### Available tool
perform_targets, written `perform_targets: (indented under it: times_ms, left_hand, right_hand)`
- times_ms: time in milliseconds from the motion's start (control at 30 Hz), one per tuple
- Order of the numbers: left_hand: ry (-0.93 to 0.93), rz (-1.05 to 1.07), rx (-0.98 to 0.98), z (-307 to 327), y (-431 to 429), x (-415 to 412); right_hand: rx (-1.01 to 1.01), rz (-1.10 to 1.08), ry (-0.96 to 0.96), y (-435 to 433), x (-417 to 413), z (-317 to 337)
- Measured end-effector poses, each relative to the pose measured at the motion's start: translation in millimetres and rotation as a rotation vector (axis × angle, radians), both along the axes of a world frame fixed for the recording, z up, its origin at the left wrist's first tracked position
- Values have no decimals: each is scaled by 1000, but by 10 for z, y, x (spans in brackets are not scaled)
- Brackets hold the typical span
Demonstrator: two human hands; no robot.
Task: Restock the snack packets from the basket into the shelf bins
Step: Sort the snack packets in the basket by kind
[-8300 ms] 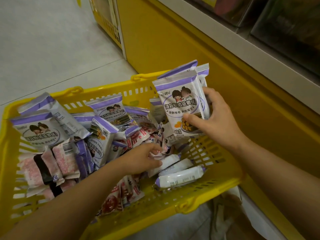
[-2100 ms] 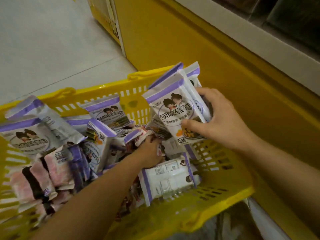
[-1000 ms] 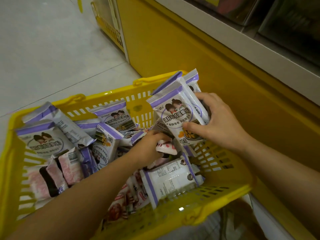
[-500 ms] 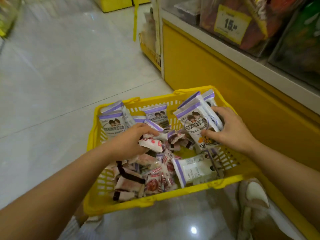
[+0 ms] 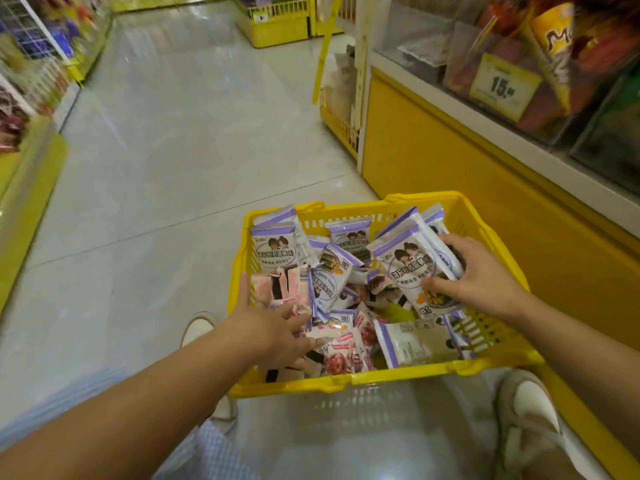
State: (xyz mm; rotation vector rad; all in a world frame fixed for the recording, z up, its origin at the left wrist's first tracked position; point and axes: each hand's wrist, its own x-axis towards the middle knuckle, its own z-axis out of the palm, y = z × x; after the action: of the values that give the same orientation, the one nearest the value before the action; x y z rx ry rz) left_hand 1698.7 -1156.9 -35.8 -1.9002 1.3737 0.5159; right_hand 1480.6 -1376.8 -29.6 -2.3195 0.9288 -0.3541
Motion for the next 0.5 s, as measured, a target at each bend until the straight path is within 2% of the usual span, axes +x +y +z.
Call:
perform_targets:
  times_ms: [167, 333, 400, 500]
  left_hand:
    - [-8, -178, -187, 2, -24, -43]
    - [2, -191, -189, 27, -232, -80]
    - [66, -191, -255, 21, -434, -135]
    - [275, -197, -337, -102, -764, -279]
  right_hand:
    - [28, -28, 26, -99, -141, -71]
    - [48, -34, 18, -177, -194, -93]
    - [70, -47, -8, -230, -228, -62]
    - [50, -95, -27, -316, -302, 0]
